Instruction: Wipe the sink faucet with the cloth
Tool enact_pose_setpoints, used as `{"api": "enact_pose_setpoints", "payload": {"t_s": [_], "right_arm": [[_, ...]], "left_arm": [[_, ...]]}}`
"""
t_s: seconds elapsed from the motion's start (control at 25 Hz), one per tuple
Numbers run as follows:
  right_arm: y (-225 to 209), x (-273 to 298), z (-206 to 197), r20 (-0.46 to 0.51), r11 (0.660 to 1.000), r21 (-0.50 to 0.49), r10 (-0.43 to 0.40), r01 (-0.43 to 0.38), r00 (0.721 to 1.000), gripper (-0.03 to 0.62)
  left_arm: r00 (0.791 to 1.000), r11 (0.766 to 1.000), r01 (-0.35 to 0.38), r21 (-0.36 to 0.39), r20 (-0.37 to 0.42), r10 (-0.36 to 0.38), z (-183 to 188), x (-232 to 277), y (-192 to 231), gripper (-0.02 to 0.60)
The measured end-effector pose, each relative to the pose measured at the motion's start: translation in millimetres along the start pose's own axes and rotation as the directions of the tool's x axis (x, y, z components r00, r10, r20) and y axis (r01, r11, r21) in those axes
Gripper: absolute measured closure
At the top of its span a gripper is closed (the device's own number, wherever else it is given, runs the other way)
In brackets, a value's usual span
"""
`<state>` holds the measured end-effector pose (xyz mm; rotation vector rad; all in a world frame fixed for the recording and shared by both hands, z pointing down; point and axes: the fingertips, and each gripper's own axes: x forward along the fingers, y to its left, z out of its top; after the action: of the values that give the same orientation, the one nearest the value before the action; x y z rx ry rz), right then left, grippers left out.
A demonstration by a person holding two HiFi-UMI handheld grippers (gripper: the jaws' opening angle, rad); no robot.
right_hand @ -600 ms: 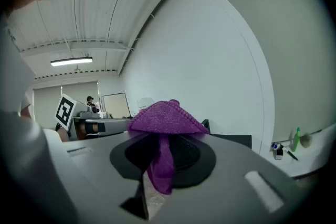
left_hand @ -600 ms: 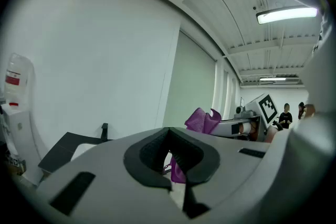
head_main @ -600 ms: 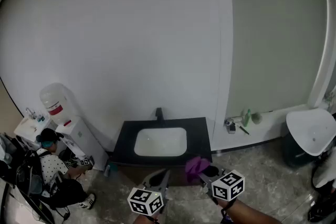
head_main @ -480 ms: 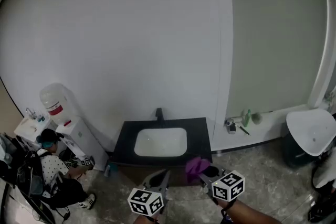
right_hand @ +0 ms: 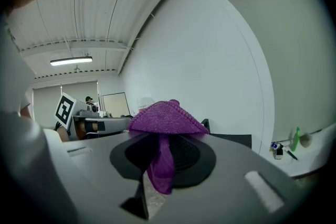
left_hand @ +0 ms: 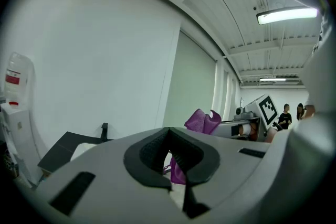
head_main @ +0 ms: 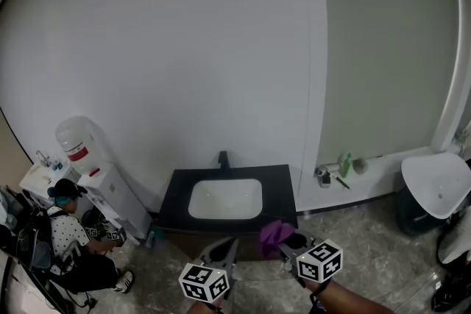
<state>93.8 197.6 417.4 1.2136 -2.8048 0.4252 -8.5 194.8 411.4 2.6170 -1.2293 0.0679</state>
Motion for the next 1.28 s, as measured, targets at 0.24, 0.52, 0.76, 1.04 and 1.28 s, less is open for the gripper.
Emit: {"api": "enact_pose_setpoints", "payload": {"t_s": [0.24, 0.52, 0.76, 1.04, 1.28], "right_arm": [[2.1, 0.4, -3.3, 0.002, 1.0, -0.004, -0.008, 0.008, 1.0, 0.53], [12.8, 21.8, 0.0, 0.02, 1.0, 0.009, -0.02, 0.02, 1.0, 0.528], [27.4, 53.9, -5.1, 0.029, 0.998, 0.018, -0.061, 0.06, 0.998, 0.528], [40.5, 100.4, -6.0, 0.037, 0.994, 0.035, -0.102, 0.1, 0.994, 0.527], [24.6, 138.9, -9.3, 0.018, 0.995, 0.045, -0.093, 0.092, 0.996, 0.528]], "left_arm": [[1.0, 1.0, 0.004, -0.002, -0.005, -0.004, -4.2, -2.7, 0.8, 0.577], [0.999, 1.0, 0.03, -0.005, -0.016, -0.03, -2.1, -4.1, 24.0, 0.577], [0.997, 0.997, 0.072, 0.005, -0.027, -0.072, -2.4, -11.1, 57.3, 0.577], [0.992, 0.993, 0.118, 0.016, -0.048, -0.117, 1.9, -15.3, 102.5, 0.577], [0.993, 0.994, 0.107, -0.004, -0.057, -0.107, 0.8, 7.8, 138.9, 0.577]]}}
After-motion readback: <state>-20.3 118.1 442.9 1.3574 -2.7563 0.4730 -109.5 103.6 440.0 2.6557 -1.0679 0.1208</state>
